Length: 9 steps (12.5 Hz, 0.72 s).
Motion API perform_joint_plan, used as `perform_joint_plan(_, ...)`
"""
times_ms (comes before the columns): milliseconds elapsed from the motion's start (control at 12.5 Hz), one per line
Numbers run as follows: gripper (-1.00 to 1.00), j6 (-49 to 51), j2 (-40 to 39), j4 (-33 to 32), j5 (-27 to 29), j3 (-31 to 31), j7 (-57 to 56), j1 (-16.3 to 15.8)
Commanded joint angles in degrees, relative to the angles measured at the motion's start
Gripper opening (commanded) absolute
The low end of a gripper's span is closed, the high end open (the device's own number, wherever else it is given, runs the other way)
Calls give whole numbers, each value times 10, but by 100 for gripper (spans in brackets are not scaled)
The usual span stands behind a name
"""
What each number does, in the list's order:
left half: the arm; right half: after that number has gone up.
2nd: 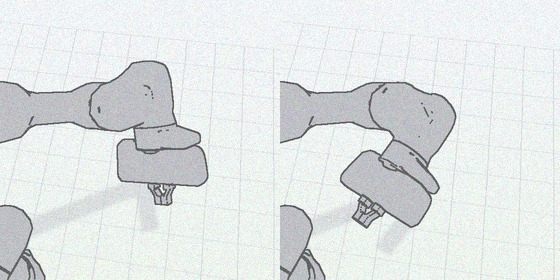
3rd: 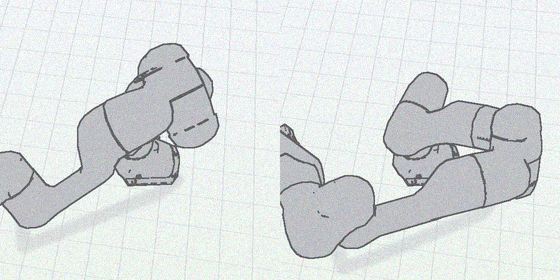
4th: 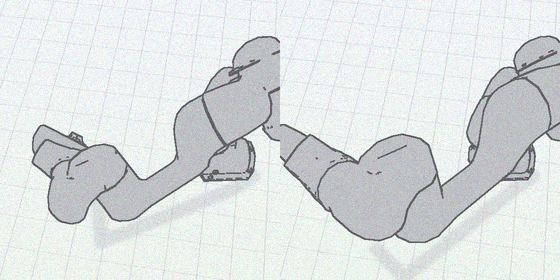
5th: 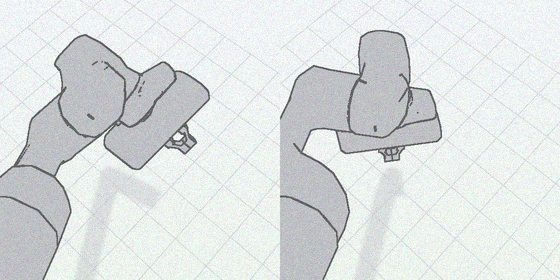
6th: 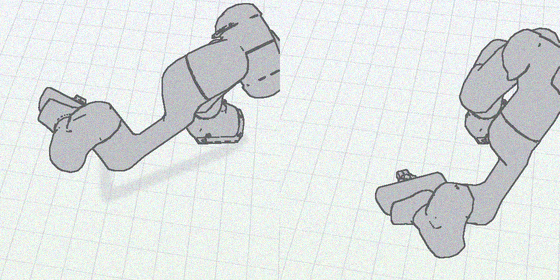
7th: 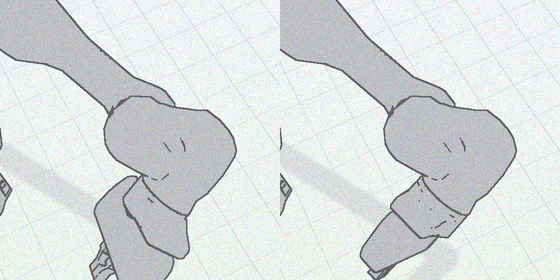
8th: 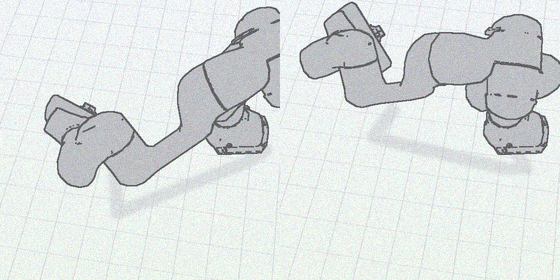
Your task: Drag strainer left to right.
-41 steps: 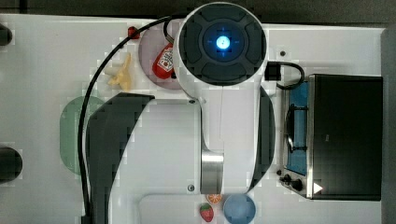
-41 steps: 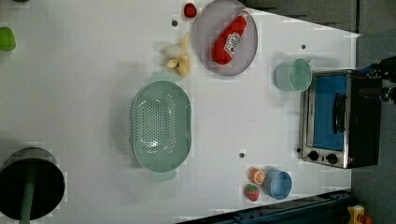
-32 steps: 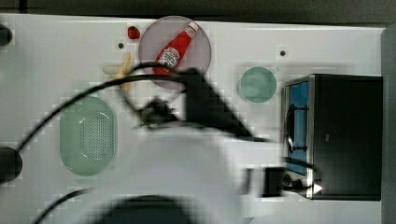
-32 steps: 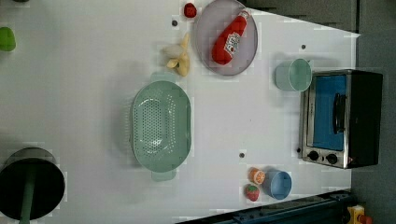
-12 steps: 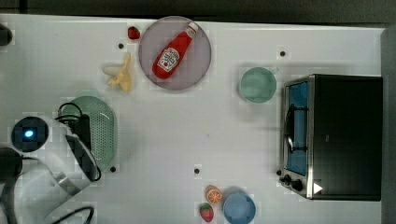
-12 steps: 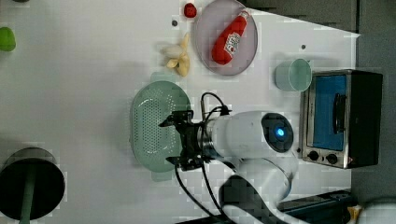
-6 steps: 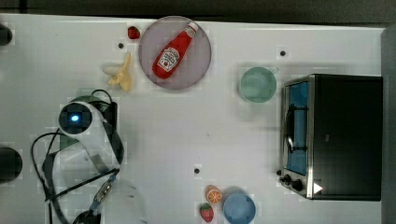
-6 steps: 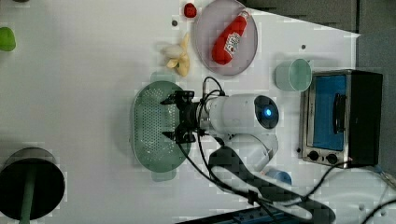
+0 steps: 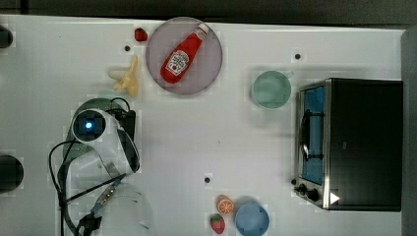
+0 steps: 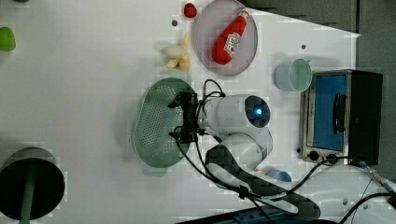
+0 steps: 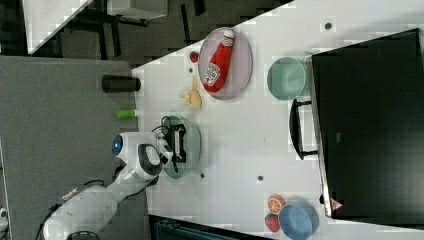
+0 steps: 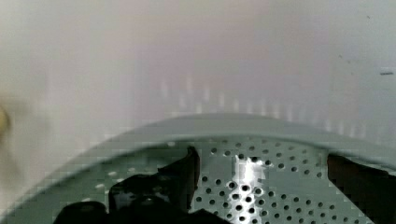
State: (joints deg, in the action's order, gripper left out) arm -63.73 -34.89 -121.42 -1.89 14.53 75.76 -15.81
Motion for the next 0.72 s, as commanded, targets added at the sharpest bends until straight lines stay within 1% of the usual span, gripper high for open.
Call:
perform_joint_plan(80,100,2,27,-9,13,-19,3,-18)
perform_joint_plan(320,100,1,44,-33,13,-32,-9,-5)
perform_joint_plan(720,100,-2,76,-81,13,-50,-87,39)
